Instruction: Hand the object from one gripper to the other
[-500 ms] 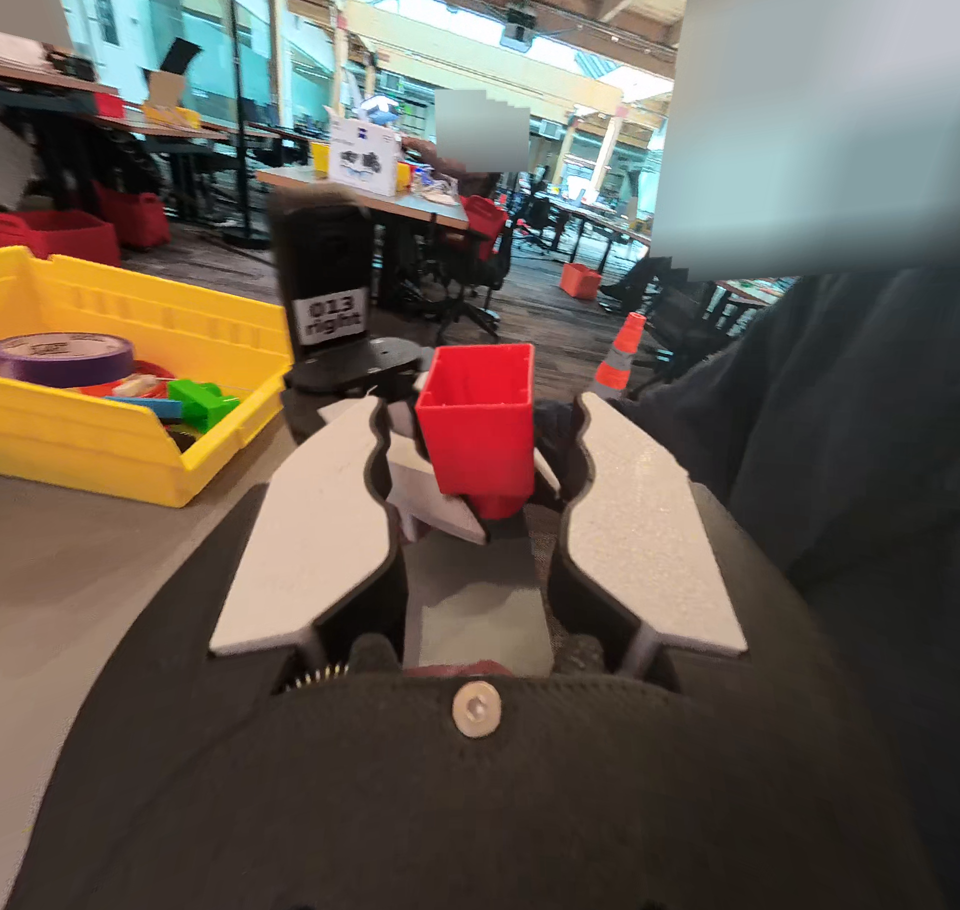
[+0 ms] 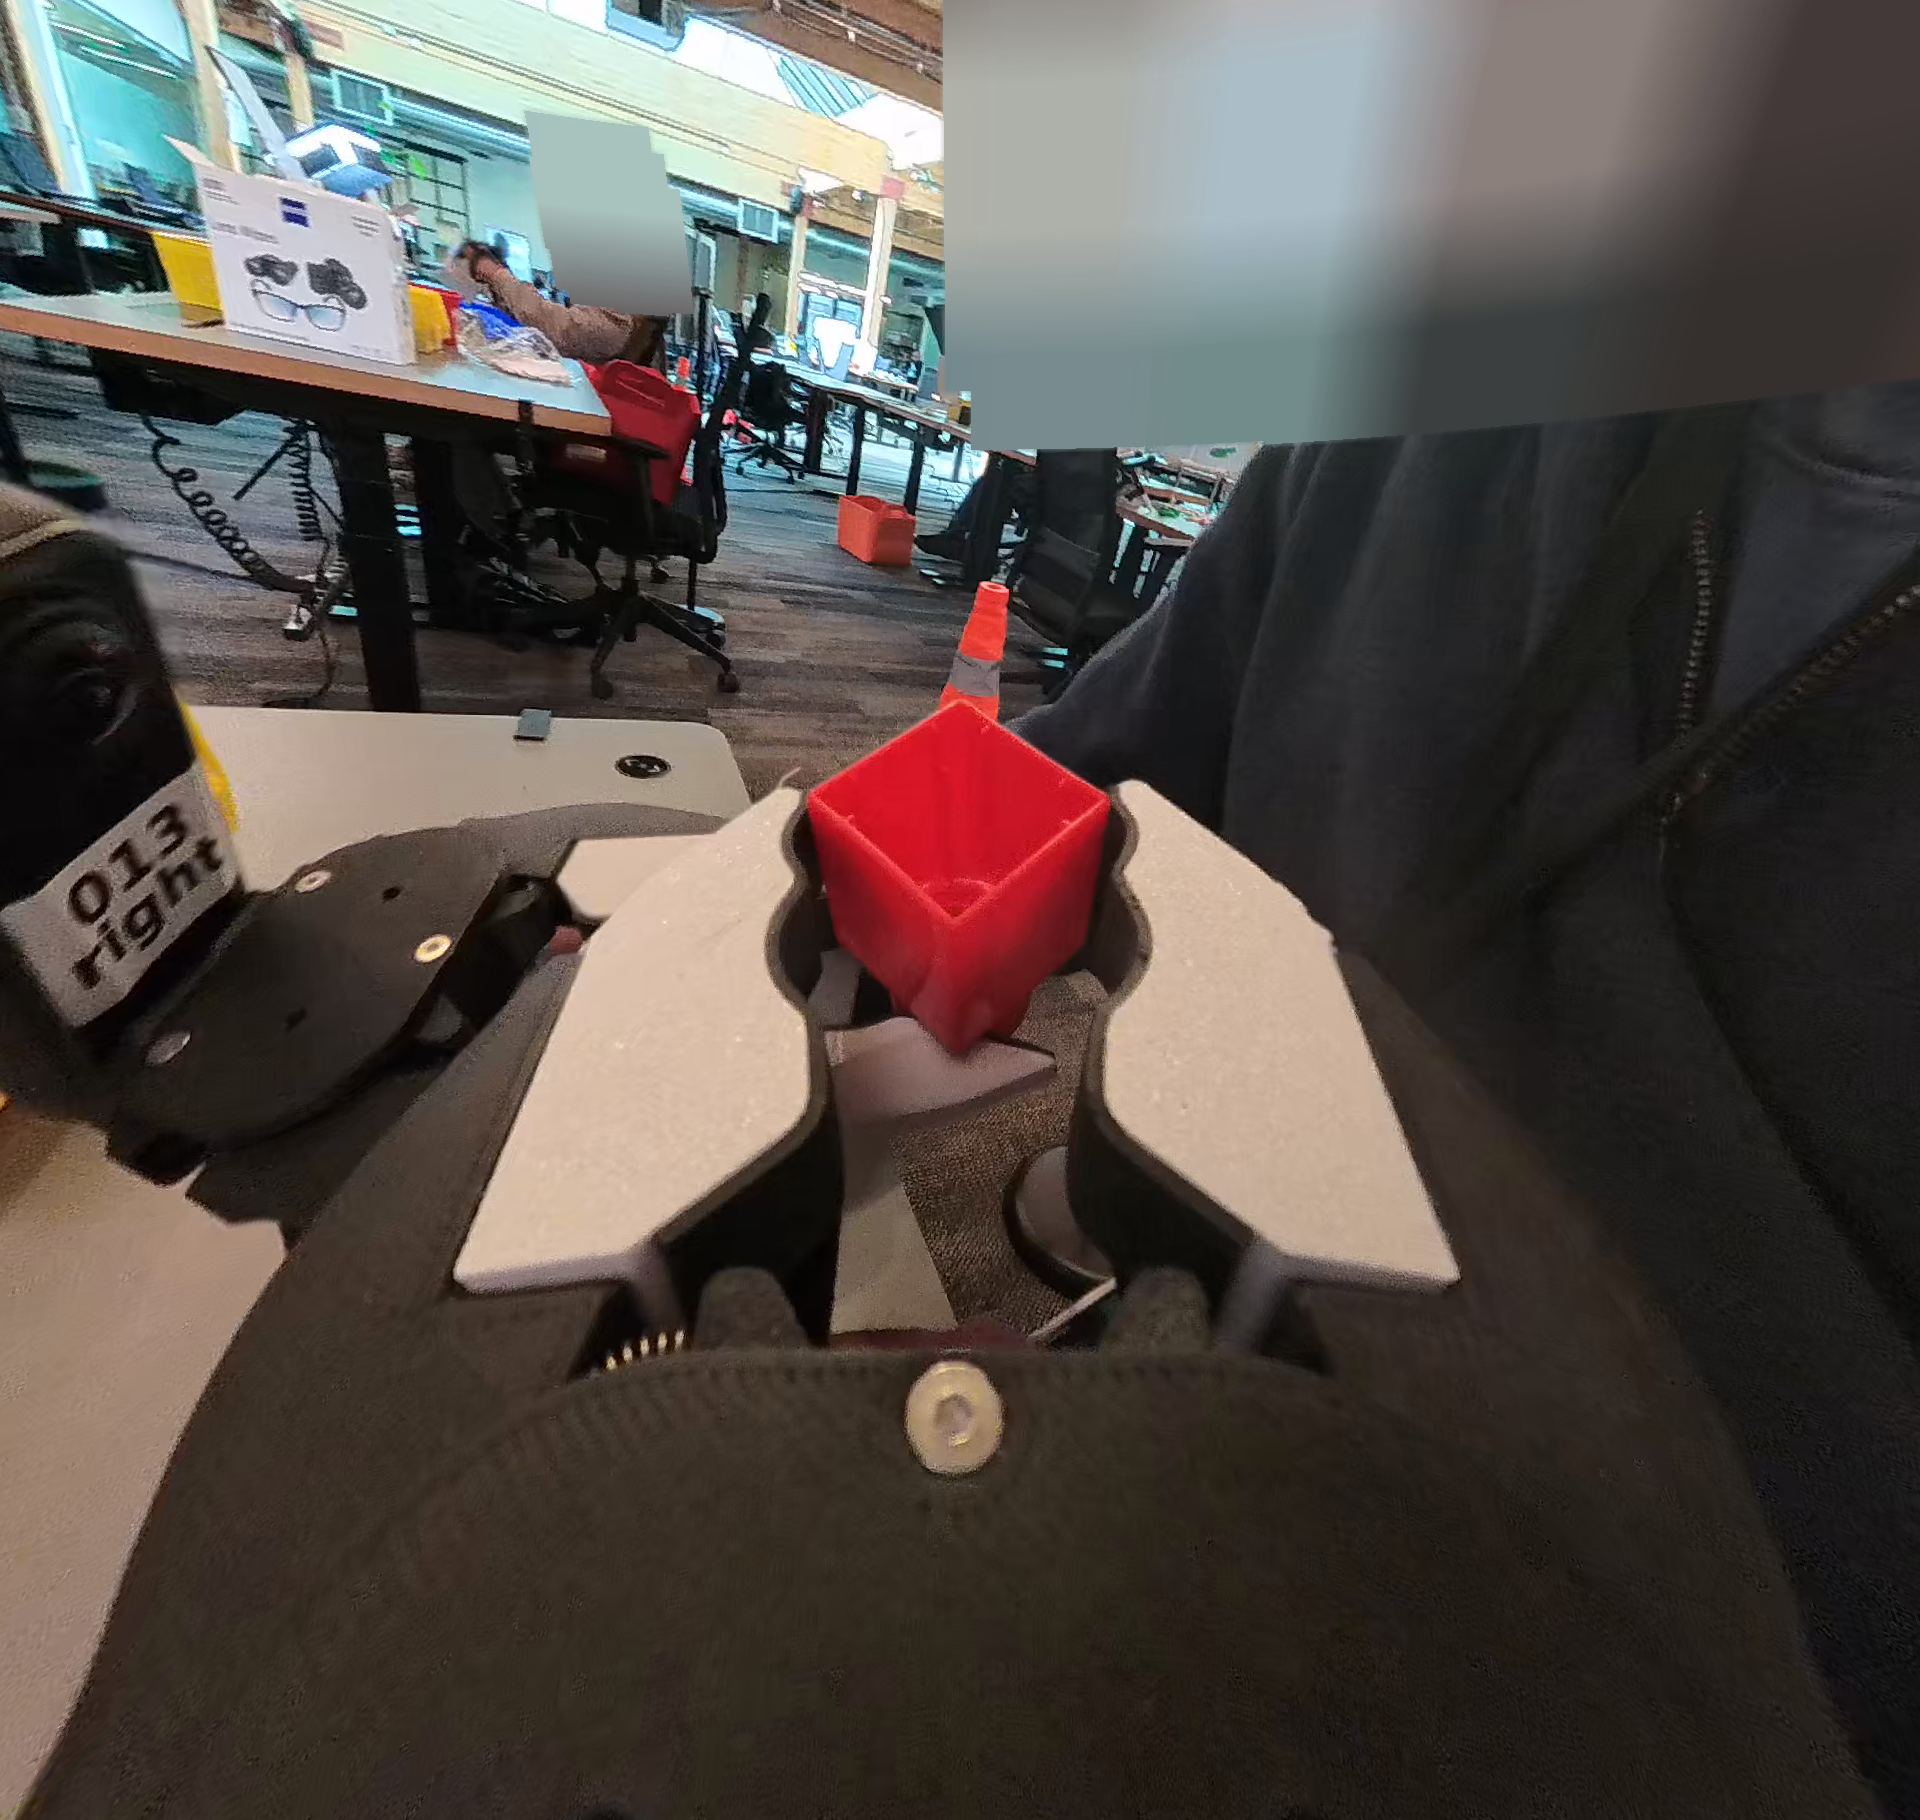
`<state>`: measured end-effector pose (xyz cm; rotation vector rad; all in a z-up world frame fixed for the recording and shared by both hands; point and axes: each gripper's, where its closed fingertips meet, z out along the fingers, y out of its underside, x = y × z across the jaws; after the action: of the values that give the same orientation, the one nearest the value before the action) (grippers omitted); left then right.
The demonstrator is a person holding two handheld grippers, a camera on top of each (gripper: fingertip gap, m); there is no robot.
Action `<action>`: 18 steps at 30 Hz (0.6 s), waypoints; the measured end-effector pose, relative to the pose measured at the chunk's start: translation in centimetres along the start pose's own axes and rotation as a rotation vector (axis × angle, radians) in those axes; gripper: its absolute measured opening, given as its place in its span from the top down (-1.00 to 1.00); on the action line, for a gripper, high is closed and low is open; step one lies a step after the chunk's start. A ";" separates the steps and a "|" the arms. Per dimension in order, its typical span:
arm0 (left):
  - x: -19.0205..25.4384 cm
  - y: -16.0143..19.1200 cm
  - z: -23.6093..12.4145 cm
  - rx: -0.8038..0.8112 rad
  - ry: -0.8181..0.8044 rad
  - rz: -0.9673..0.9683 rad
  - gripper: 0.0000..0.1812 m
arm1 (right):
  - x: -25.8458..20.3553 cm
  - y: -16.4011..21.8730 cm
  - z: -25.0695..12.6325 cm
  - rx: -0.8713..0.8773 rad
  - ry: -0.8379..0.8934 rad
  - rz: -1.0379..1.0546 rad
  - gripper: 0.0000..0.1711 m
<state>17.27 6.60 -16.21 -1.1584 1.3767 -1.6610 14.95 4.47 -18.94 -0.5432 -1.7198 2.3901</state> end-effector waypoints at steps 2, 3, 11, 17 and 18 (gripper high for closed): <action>0.7 0.5 0.4 -0.020 0.028 0.025 0.45 | -0.4 0.4 0.5 -0.021 -0.050 0.019 0.69; 1.1 0.6 0.6 -0.029 0.048 0.030 0.45 | -0.6 0.6 0.7 -0.027 -0.077 0.029 0.69; 2.3 0.9 1.0 -0.077 0.063 0.143 0.48 | -0.7 0.5 1.1 -0.024 -0.119 0.062 0.68; 0.0 -0.2 -0.3 -0.057 -0.089 0.154 0.48 | 2.6 -1.1 -1.5 0.056 0.252 -0.016 0.54; -0.7 -0.5 -0.6 -0.050 -0.136 0.153 0.48 | 3.1 -1.5 -2.3 0.072 0.339 -0.043 0.50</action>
<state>16.96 7.61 -15.94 -1.1428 1.3914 -1.4225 12.77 7.99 -18.80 -0.8352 -1.4798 2.1678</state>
